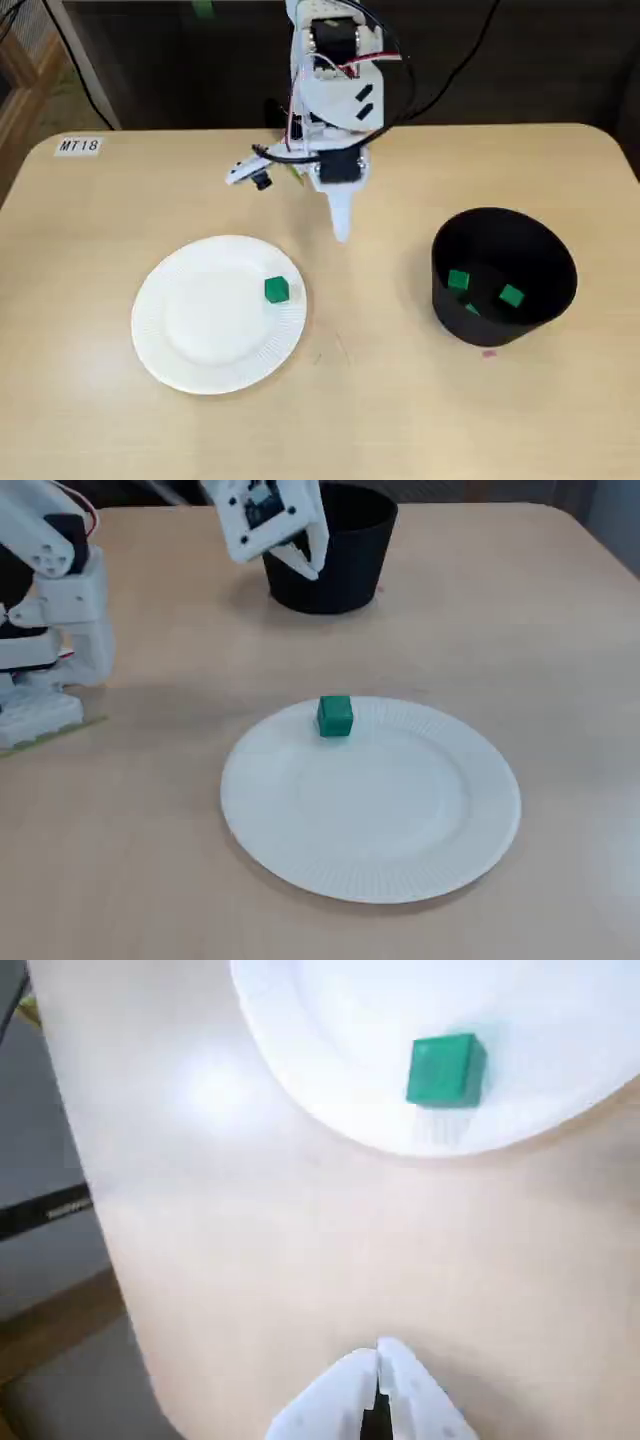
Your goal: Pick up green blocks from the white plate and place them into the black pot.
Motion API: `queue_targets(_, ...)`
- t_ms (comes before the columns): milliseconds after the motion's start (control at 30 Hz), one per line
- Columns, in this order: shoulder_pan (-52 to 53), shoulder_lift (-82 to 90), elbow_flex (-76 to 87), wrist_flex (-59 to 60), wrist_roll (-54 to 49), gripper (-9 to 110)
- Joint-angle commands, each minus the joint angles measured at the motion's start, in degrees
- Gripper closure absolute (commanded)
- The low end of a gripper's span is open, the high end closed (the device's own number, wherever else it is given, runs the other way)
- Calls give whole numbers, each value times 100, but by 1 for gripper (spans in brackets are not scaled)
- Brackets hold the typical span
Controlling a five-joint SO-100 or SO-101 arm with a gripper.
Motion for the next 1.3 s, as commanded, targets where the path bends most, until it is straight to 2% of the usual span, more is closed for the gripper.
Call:
queue_targets(0, 562, -237, -457, 237, -580, 104)
queue_targets(233, 1274, -791, -659, 176, -2382, 104)
queue_targets(467, 1301, -1477, -677, 9, -2689, 104)
queue_targets(500, 1274, -1538, -677, 35, -2716, 95)
queue_targets(567, 1230, -1547, -589, 44, -2944, 68)
queue_targets(600, 1230, -1556, -571, 18, -2953, 66)
queue_targets(833, 1283, -1942, -589, -158, -2733, 63)
queue_targets(1267, 1441, -3032, -1160, -18, -2584, 67)
